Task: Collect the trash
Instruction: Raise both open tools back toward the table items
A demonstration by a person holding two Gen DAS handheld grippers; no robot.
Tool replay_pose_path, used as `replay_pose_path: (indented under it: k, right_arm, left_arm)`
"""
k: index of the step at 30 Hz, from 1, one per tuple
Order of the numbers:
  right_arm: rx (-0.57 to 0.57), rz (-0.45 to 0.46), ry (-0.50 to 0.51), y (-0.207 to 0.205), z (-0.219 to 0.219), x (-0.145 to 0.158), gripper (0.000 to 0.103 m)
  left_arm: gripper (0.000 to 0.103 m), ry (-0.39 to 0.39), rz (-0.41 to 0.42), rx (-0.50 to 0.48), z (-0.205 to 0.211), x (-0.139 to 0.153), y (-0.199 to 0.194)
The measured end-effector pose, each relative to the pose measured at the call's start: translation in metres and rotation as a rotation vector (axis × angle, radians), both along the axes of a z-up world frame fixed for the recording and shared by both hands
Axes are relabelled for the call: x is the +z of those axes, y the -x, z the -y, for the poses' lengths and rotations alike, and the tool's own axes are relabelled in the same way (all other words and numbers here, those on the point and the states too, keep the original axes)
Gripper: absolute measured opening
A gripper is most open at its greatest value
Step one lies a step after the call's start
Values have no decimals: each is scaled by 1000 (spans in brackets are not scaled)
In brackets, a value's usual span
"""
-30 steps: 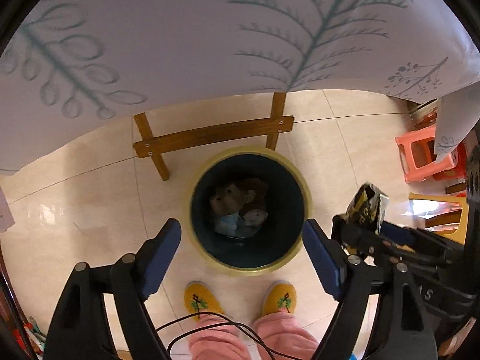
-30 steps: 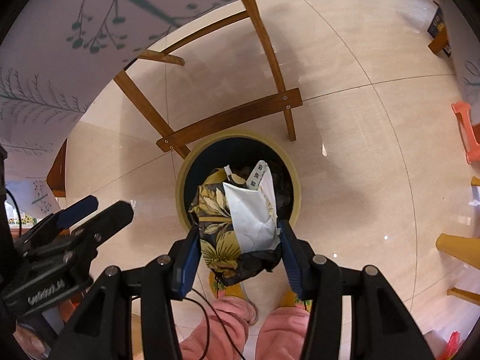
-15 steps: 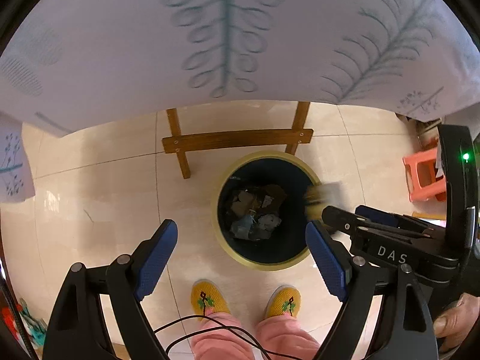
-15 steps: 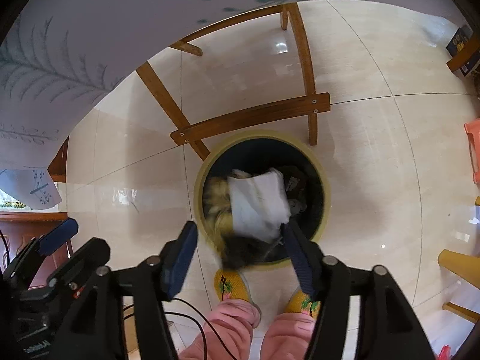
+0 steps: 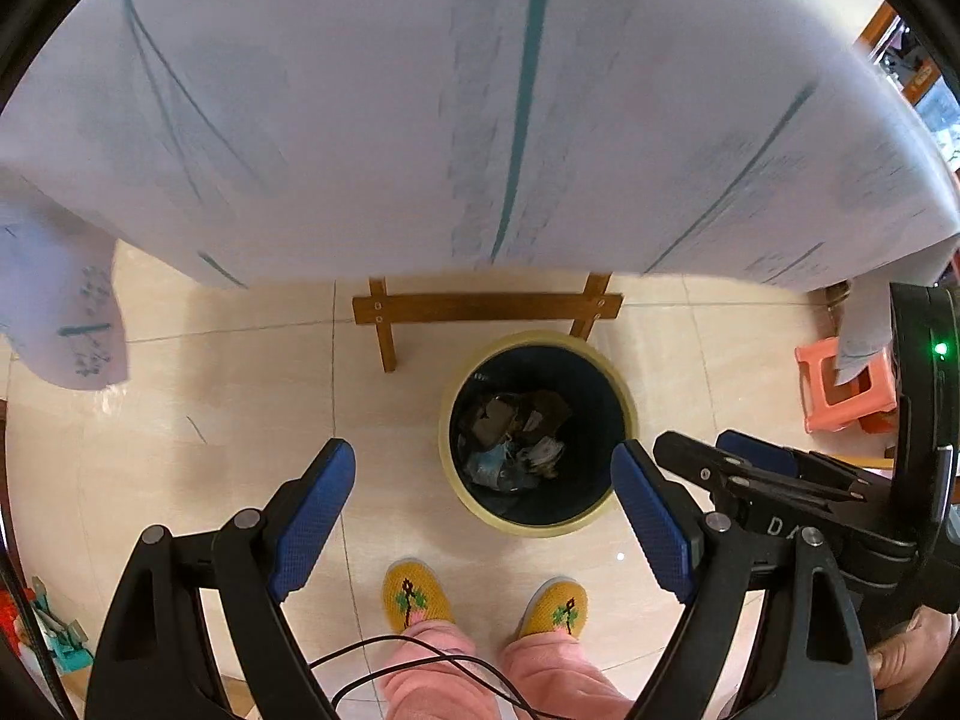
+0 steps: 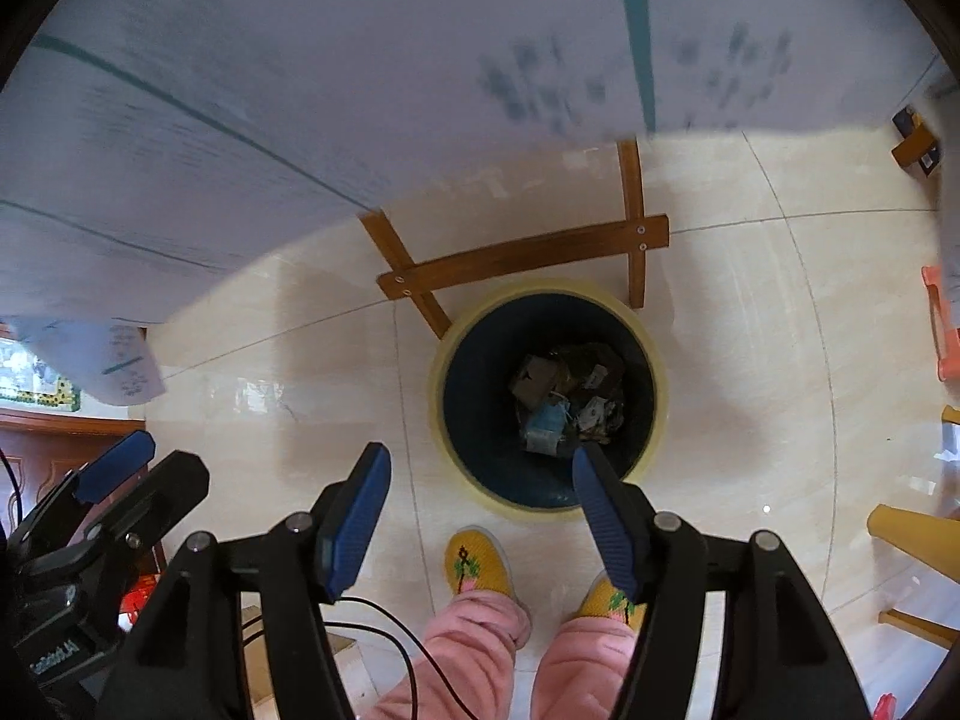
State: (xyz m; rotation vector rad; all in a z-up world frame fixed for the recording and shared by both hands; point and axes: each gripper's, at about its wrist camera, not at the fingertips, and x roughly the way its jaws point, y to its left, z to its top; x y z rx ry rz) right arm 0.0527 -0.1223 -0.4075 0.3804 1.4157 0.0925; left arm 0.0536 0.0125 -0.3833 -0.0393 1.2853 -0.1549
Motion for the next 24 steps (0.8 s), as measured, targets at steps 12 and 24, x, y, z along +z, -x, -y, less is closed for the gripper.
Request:
replay_pose_path:
  k: [12,24]
  right_arm:
    - [118,124,1,21,-4,162,64]
    - [226,367,27,28,7,303,64]
  left_arm:
    - [86,10,140,25,-3,162,18]
    - [86,-6,321,13,13,303,49]
